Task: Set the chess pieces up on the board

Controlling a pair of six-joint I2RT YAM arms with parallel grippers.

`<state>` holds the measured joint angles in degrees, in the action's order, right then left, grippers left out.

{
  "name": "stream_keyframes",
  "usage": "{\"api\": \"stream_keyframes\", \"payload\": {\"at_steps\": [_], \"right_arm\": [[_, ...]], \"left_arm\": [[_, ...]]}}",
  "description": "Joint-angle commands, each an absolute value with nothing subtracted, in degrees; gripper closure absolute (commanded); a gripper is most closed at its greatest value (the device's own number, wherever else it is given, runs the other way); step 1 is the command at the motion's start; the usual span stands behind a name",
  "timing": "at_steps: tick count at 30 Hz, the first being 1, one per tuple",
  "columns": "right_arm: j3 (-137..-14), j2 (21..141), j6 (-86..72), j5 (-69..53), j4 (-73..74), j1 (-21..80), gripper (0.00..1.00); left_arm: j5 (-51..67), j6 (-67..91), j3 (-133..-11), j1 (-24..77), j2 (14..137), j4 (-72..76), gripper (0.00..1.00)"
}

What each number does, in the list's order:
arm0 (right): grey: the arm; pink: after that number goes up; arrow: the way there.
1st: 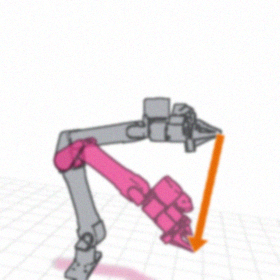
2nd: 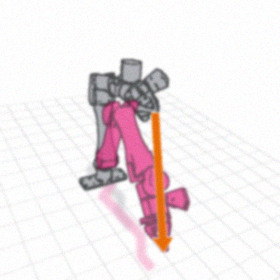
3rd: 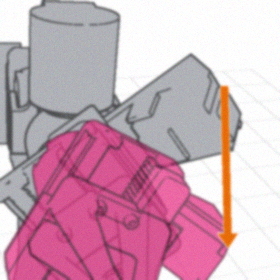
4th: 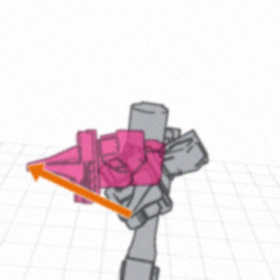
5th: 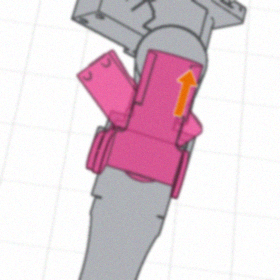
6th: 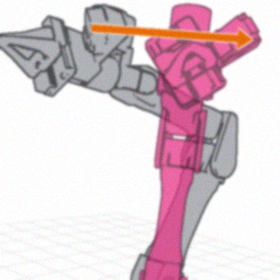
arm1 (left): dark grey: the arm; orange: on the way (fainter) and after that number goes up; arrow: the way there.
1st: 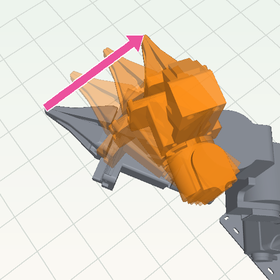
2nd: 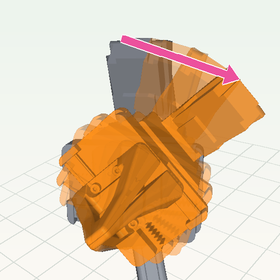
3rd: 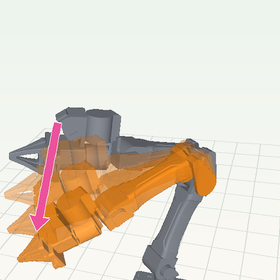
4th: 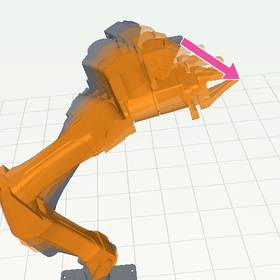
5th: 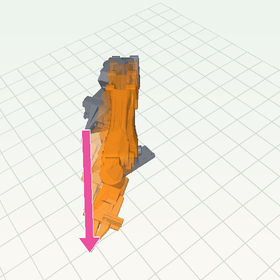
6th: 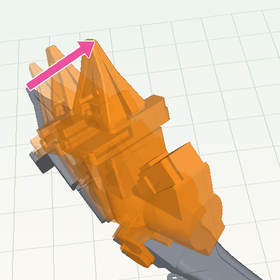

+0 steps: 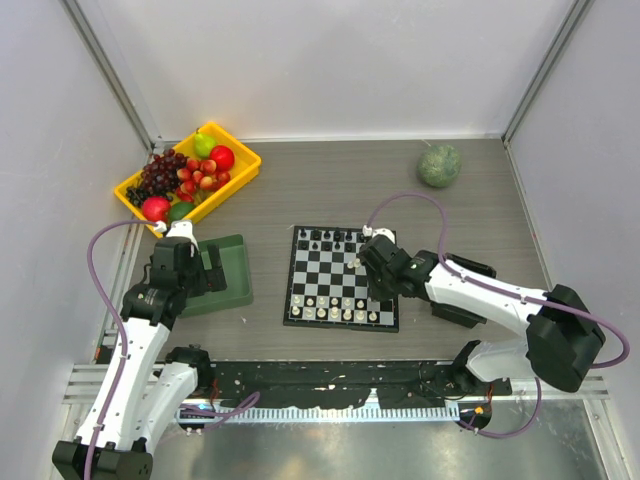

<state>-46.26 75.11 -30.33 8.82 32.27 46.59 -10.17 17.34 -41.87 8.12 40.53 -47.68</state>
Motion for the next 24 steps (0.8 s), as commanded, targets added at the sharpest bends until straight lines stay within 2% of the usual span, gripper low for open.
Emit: {"api": "stream_keyframes", "payload": {"at_steps": [1, 24], "right_arm": [[-46.1, 74.7, -31.6, 9.2, 32.3, 47.8, 0.88], [-44.7, 78.0, -32.5, 10.5, 31.8, 49.4, 0.87]], "left_arm": [[-9.6, 17.1, -44.0, 7.9, 40.3, -47.5, 0.01], [-9.5, 17.1, -44.1, 7.9, 40.1, -47.5, 0.01]]}}
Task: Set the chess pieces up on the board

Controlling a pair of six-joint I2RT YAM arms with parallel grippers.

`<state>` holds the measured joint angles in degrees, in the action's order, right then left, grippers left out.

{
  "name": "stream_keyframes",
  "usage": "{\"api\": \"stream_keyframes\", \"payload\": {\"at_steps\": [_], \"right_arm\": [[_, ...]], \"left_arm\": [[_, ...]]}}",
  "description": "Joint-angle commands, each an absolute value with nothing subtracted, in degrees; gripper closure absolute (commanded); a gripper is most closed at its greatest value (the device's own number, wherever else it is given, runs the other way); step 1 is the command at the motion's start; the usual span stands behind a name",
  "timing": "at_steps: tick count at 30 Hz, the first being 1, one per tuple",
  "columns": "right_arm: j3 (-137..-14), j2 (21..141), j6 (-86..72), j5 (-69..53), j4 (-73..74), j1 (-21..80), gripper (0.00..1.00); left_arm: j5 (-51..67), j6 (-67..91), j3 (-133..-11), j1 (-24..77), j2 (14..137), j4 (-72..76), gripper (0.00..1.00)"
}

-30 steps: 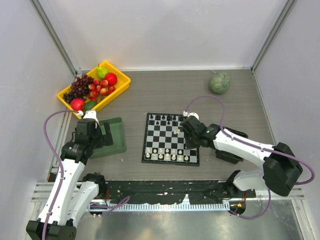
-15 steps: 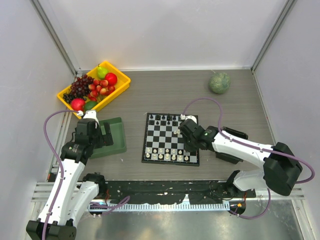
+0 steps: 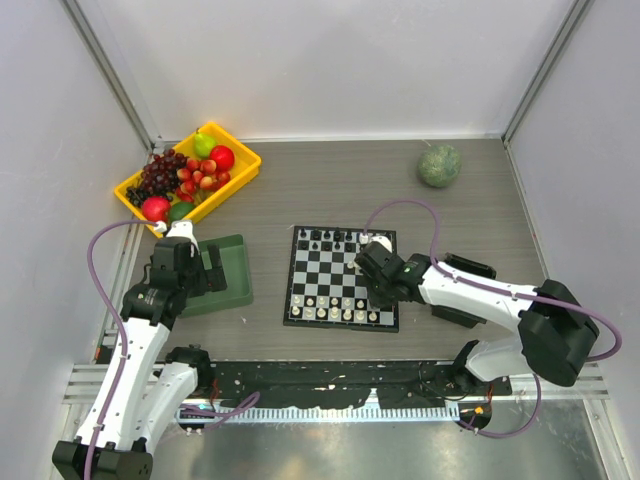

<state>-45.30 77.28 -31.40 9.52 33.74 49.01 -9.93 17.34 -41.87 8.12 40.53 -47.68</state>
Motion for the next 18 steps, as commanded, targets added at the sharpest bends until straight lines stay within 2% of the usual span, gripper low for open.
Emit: {"api": "stream_keyframes", "payload": {"at_steps": [1, 11, 18], "right_arm": [[-44.8, 78.2, -32.5, 10.5, 31.8, 49.5, 0.86], [-47.1, 75.0, -32.6, 12.7, 34.6, 49.9, 0.67], [-53.9, 74.7, -30.9, 15.6, 35.5, 49.9, 0.61]], "left_arm": [[-9.5, 17.0, -44.0, 8.0, 40.2, -47.5, 0.01], [-9.4, 17.1, -44.0, 8.0, 40.1, -47.5, 0.01], [-9.3, 17.1, -44.0, 7.9, 40.0, -47.5, 0.01]]}}
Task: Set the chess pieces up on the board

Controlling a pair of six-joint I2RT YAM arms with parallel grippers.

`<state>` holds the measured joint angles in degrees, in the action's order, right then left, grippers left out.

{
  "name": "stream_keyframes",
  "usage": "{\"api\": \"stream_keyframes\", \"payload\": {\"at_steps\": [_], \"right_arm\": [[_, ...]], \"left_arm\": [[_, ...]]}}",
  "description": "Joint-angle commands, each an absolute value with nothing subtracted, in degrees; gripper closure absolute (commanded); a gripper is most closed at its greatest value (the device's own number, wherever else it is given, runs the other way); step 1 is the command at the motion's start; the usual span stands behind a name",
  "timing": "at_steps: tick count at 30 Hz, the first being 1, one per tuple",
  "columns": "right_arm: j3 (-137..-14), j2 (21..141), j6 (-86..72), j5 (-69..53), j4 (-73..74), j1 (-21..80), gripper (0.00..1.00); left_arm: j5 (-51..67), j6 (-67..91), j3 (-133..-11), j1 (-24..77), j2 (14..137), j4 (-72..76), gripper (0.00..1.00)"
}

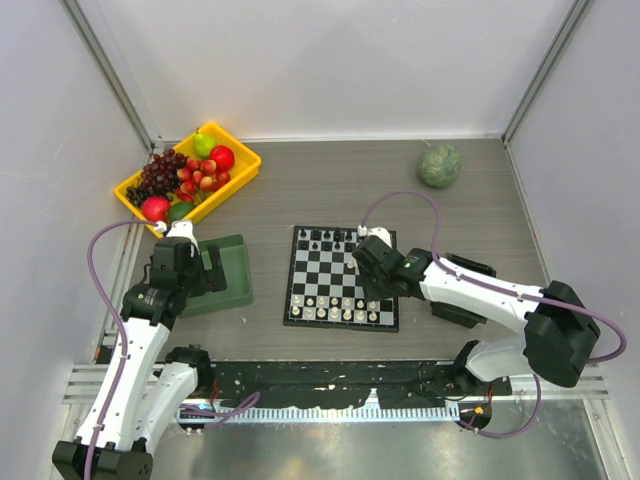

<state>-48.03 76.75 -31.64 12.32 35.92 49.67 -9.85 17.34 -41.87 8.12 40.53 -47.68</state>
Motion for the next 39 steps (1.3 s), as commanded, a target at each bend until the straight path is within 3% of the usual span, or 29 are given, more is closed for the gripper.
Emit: {"api": "stream_keyframes", "payload": {"at_steps": [1, 17, 39], "right_arm": [[-54.4, 75.4, -30.7, 15.9, 34.9, 49.8, 0.61], [-67.0, 91.6, -26.2, 16.4, 32.3, 46.0, 0.59], [-67.0, 96.4, -25.8, 12.7, 27.9, 41.8, 0.71]], "left_arm": [[-9.3, 17.0, -44.0, 7.9, 39.8, -47.5, 0.01], [-9.2, 17.1, -44.0, 8.0, 39.9, -47.5, 0.01], [-9.5, 17.1, -44.1, 8.0, 40.3, -47.5, 0.01]]}}
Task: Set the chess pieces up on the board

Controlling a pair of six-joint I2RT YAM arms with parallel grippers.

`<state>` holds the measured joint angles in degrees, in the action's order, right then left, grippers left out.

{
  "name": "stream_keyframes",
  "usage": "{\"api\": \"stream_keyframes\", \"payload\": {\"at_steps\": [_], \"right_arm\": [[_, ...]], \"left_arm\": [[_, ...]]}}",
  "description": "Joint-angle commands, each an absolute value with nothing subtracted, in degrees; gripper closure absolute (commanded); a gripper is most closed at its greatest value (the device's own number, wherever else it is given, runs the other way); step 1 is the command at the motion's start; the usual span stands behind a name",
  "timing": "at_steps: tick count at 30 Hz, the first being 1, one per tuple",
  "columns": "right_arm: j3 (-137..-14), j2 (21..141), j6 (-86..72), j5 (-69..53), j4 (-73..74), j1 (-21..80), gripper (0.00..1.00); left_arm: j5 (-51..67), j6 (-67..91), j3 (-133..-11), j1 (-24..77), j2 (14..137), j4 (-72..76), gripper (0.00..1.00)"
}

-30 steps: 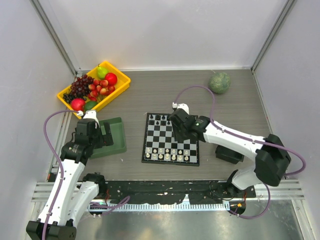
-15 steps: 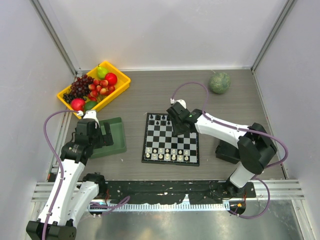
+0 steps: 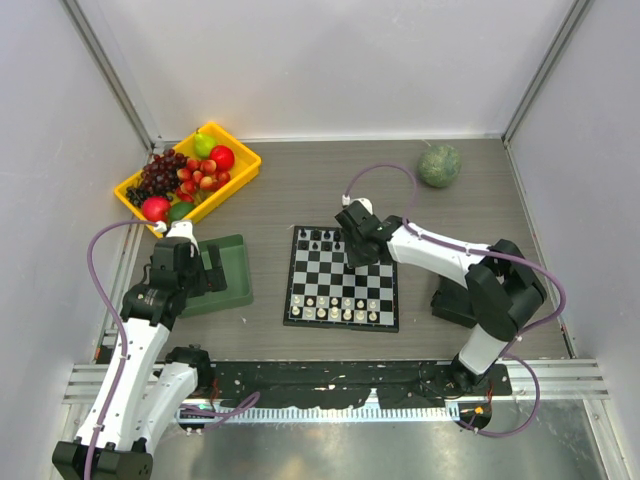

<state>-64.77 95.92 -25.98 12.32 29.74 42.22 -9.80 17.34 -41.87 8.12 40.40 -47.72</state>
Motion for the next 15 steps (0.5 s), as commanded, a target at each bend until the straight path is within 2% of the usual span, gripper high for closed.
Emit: {"api": "stream_keyframes", "payload": {"at_steps": [1, 15], "right_arm": [[-67.0, 96.5, -25.8, 12.6, 27.9, 41.4, 0.71], [-67.3, 96.9, -25.0, 12.4, 27.4, 40.5, 0.72]], "left_arm": [[-9.5, 17.1, -44.1, 7.9, 40.5, -47.5, 0.01], [-9.7, 17.1, -44.3, 7.9, 41.0, -47.5, 0.01]]}}
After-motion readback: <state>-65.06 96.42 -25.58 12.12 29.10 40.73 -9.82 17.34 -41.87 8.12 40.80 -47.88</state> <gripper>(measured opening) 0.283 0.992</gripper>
